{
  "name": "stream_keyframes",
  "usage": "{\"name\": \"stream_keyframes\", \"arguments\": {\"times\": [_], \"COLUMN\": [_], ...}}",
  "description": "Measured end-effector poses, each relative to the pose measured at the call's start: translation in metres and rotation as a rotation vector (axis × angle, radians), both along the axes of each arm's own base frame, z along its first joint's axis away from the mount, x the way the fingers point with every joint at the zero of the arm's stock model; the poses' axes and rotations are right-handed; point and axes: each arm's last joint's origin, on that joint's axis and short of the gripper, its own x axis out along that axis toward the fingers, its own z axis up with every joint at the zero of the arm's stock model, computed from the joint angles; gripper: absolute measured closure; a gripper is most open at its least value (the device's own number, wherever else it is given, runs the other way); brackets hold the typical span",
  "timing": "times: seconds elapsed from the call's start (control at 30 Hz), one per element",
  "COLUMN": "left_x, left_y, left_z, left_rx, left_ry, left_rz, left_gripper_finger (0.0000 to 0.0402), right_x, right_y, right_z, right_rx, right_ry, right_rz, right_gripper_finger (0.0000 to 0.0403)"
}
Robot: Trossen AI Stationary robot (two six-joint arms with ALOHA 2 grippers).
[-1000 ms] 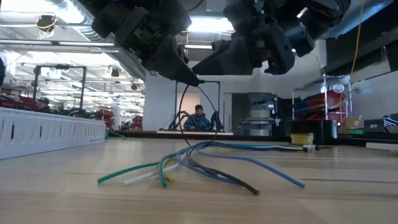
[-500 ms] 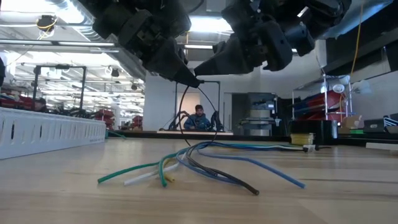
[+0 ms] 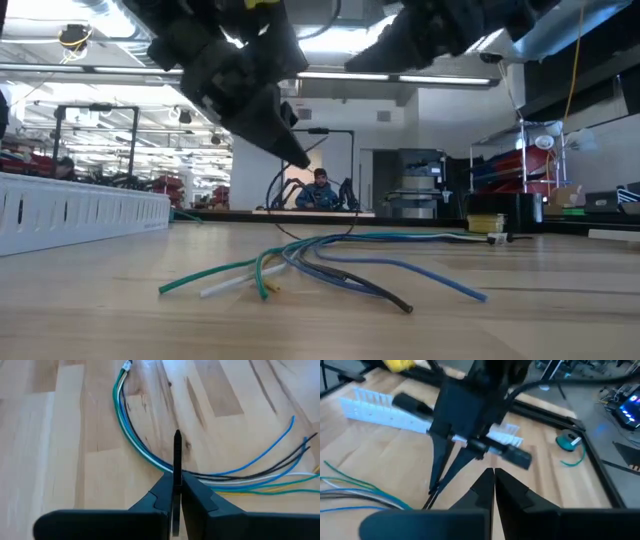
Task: Ziptie cables
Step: Wrap the colored cables with the black zip tie
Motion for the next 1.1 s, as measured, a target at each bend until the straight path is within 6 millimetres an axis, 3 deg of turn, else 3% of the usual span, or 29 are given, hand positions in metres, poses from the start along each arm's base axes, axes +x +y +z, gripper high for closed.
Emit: {"name": "stream_keyframes", "arguments": {"times": [0.1,0.2,0.3,0.43,0.57,0.73,0.9,1.1], "left_x": [0.000,0.000,0.001,0.002,0.006,0.012,0.013,0.014], "left_y": [0.000,0.000,0.002,0.002,0.001,-0.006,-0.013,-0.012], "left_z": [0.003,0.011,0.017,0.019,0.016,0.016,0.019,0.017], "left_rx": [-0.008,-0.009,-0.006,-0.018,-0.033,-0.027,0.012,-0.009], "left_ry": [-0.019,-0.060,-0.098,-0.127,-0.140,-0.201,-0.243,-0.237], "left_rz": [0.008,0.037,0.078,0.102,0.110,0.080,0.026,-0.057], "left_gripper_finger": [0.0394,0.0394,0.0394,0.0394,0.0394,0.0394,0.0394,0.0394], "right_x": [-0.009,-0.014,-0.008,0.000,0.007,0.017,0.021,0.026], "right_y": [0.001,0.000,0.001,0.013,0.023,0.026,0.027,0.027], "right_z": [-0.004,-0.013,-0.028,-0.057,-0.079,-0.088,-0.098,-0.095], "right_rx": [0.063,0.239,0.424,0.500,0.503,0.468,0.390,0.351], "right_ry": [0.104,0.213,0.264,0.250,0.211,0.142,0.134,0.073], "right_rz": [-0.030,-0.135,-0.252,-0.226,-0.193,-0.153,-0.046,0.147], "right_gripper_finger": [0.0403,0.0402,0.0395,0.0354,0.0293,0.0234,0.0216,0.0214]}}
